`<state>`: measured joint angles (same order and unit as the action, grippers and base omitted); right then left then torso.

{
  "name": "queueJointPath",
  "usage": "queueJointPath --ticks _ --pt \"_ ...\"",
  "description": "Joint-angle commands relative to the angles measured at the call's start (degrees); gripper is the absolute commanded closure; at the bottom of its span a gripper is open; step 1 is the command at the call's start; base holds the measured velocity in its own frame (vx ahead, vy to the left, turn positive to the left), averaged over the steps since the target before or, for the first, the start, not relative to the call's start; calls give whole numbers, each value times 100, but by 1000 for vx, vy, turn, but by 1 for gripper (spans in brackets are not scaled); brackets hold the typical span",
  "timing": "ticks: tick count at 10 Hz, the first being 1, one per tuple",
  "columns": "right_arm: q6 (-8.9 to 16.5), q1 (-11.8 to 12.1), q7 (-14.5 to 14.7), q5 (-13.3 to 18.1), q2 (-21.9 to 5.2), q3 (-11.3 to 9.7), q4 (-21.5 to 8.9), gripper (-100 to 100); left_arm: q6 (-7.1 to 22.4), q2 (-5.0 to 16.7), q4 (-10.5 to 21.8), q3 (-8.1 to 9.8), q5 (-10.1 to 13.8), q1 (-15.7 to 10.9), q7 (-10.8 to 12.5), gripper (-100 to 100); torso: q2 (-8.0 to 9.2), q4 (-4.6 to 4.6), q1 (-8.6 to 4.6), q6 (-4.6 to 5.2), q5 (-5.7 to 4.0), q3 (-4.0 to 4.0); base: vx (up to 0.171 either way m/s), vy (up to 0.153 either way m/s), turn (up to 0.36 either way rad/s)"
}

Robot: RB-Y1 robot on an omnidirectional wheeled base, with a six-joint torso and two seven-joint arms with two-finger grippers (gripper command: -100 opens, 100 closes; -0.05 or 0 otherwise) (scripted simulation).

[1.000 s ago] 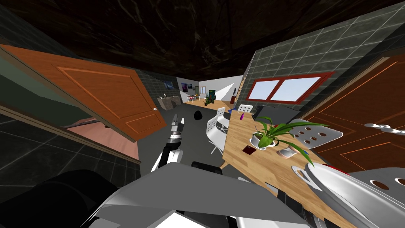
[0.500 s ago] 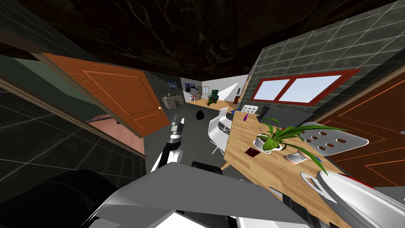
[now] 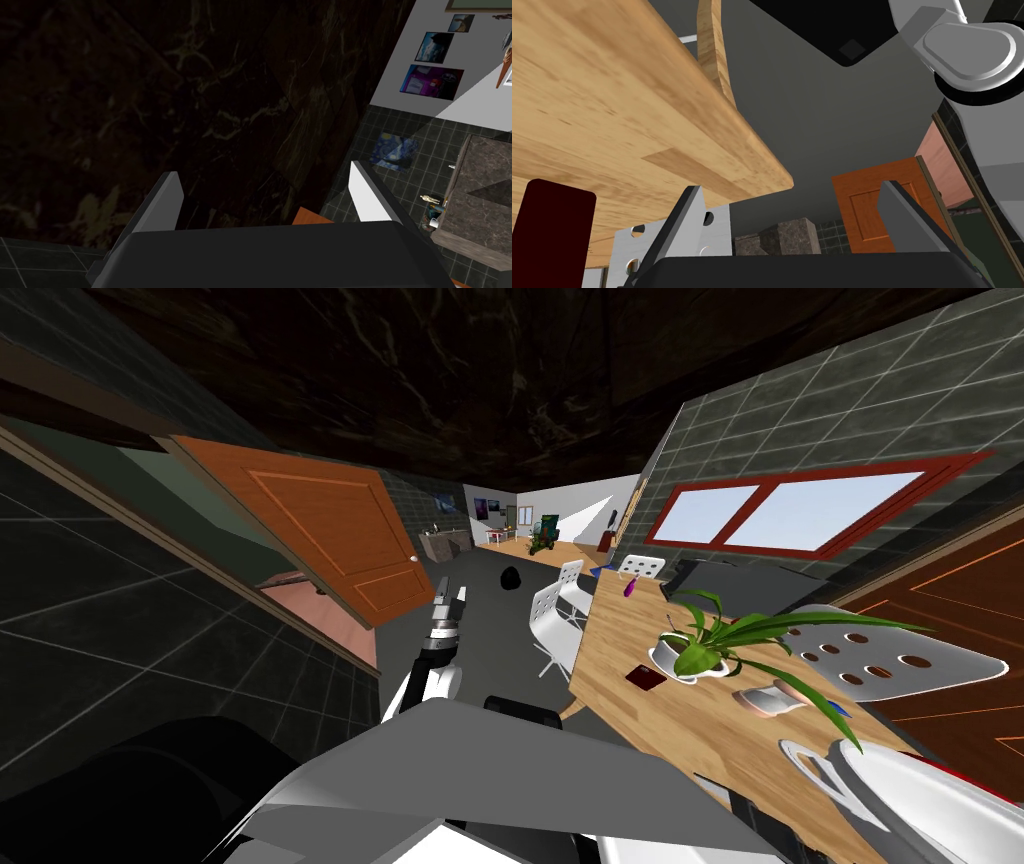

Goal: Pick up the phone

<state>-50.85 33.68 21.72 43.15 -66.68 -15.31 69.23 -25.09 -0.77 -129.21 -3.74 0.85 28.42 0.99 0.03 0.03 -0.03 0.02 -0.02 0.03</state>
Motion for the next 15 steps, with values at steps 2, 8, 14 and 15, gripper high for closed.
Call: queueJointPath --ticks 2,8,14,15 --pt "-229 -314 398 65 -135 -309 -469 -100 0 0 0 0 0 0 0 0 2 0 2 -2 1 1 -36 18 119" --pt "-637 -929 1144 194 -358 -926 -1557 -100 0 0 0 0 0 0 0 0 5 1 4 -2 1 3 -34 17 111" --pt "-816 -1257 1471 259 -443 -1249 -2217 -100 0 0 0 0 0 0 0 0 1 1 2 1 1 1 -16 8 54" --pt "-816 -1257 1471 259 -443 -1249 -2217 -100 0 0 0 0 0 0 0 0 -3 0 -1 2 0 -1 4 -2 -13"
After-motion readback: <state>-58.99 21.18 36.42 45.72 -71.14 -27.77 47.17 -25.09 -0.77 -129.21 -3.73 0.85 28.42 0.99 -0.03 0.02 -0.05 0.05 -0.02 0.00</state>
